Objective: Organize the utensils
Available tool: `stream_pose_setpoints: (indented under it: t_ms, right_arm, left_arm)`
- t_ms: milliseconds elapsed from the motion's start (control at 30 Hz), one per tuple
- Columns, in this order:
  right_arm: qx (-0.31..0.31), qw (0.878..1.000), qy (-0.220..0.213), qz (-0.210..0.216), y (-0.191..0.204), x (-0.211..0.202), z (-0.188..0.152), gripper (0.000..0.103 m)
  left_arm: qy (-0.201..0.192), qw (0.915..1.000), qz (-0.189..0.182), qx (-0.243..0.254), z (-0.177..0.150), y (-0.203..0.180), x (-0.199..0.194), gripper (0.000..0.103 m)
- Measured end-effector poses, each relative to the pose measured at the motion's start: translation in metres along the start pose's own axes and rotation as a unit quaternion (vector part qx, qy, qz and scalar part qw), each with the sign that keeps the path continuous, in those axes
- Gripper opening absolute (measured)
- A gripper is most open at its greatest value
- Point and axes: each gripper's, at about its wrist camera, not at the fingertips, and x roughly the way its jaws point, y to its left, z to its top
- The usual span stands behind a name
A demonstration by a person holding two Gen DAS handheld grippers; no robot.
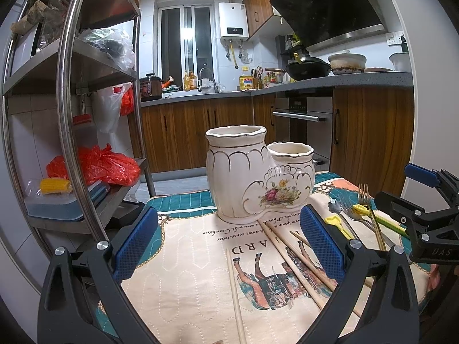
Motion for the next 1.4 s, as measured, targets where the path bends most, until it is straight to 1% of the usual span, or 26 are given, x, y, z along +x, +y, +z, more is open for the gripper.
stream_pose_setpoints:
  t_ms: [1067, 1200, 1267, 1367, 1400]
  right_arm:
    - [0.001, 1.0, 0.002, 0.001, -0.0011, -0.0002, -0.0001, 0.098]
    - [0.0, 1.0, 0.002, 0.0, -0.0001, 0.0014, 0.001, 0.098]
    - [0.001, 1.0, 0.002, 0.001, -0.0005, 0.0009, 0.0009, 0.098]
    - [0.004, 1.0, 0.001, 0.001, -0.0012, 0.0007, 0.0014, 0.098]
    - [0.003, 1.0, -0.001, -0.005, -0.0011, -0.0005, 0.0021, 0.098]
  left_arm:
    - [0.002, 1.0, -0.001, -0.001, -0.0003, 0.001, 0.0007, 0.098]
    - [0.002, 0.9999, -0.006, -0.012, -0.002, 0.0067, 0.0028, 0.098]
    - [0.001, 0.9998, 0.002, -0.018, -0.0013, 0.0084, 0.0024, 0.098]
    - [0.019, 0.9998, 0.0, -0.008, 0.0026, 0.0082, 0.0057, 0.098]
    - [0.024, 0.9997, 0.005, 0.001, 0.0051, 0.0071, 0.0065, 0.098]
